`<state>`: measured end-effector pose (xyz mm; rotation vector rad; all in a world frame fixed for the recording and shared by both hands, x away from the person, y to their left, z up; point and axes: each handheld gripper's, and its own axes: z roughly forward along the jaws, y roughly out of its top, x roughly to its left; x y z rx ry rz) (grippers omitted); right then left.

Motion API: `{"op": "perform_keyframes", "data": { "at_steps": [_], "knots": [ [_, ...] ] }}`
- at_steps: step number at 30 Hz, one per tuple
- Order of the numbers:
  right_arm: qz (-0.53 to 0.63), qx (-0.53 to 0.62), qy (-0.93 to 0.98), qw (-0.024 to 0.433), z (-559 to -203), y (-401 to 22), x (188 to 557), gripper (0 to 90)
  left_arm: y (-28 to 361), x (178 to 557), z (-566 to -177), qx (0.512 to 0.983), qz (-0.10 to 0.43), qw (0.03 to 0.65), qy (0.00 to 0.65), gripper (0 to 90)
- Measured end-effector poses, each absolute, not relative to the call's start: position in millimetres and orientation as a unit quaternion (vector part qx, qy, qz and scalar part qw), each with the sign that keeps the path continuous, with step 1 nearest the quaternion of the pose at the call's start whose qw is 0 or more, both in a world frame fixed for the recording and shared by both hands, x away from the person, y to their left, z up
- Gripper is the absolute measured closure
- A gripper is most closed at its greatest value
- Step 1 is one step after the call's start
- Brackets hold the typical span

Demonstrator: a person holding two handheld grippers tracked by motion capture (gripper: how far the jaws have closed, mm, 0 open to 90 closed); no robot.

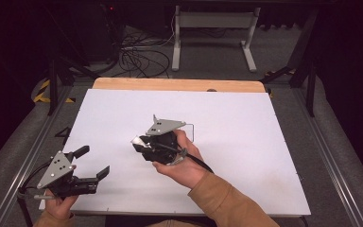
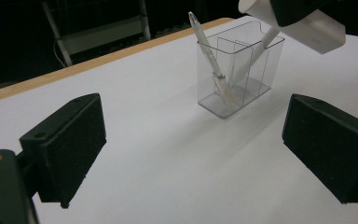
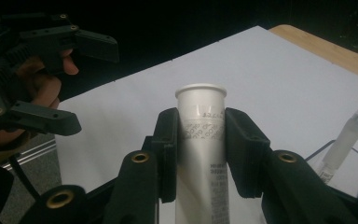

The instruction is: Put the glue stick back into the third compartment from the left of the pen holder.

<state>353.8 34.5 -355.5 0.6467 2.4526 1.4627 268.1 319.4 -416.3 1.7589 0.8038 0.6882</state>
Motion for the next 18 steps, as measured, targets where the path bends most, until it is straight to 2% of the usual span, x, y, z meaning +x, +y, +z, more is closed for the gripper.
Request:
{"op": "perform_keyframes", "data": {
  "at_steps": [18],
  "knots": [
    [0.549, 0.233, 0.792, 0.128, -338, -12, 367, 67.4, 319, 268, -417, 0.733, 0.287, 0.517, 0.336, 6.7]
  ]
}}
